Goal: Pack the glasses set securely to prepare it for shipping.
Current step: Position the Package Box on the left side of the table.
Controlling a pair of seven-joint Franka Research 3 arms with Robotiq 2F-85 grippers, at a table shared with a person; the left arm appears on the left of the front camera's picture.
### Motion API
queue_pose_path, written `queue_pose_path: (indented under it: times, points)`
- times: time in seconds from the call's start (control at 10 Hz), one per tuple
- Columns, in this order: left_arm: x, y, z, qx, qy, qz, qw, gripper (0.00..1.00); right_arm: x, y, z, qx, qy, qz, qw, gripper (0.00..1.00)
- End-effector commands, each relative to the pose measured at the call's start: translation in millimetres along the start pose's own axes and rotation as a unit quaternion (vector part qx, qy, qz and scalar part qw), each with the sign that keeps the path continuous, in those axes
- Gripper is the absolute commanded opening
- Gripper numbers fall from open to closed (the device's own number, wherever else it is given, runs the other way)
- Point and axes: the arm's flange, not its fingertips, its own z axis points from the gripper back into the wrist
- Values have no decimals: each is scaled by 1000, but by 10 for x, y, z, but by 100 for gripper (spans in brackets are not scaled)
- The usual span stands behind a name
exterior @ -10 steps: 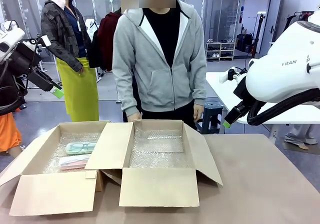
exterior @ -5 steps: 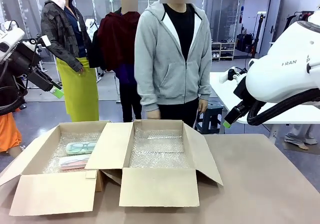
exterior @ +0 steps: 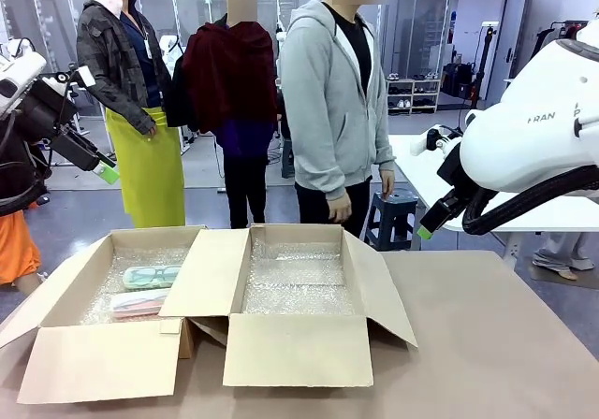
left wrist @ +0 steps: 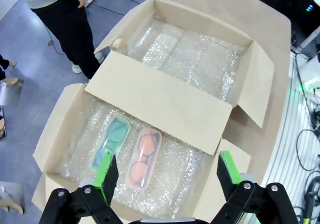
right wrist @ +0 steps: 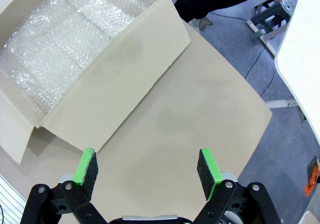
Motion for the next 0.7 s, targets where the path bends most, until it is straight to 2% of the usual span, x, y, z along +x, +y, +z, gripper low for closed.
queue_pose_path:
  times: [0.0,0.6]
  points:
    - [3,-2,12,3,1,0,1000,100,19,19,14,-3,3,-4,1000,100]
    - [3,-2,12,3,1,0,1000,100,19,19,14,-3,3,-4,1000,100]
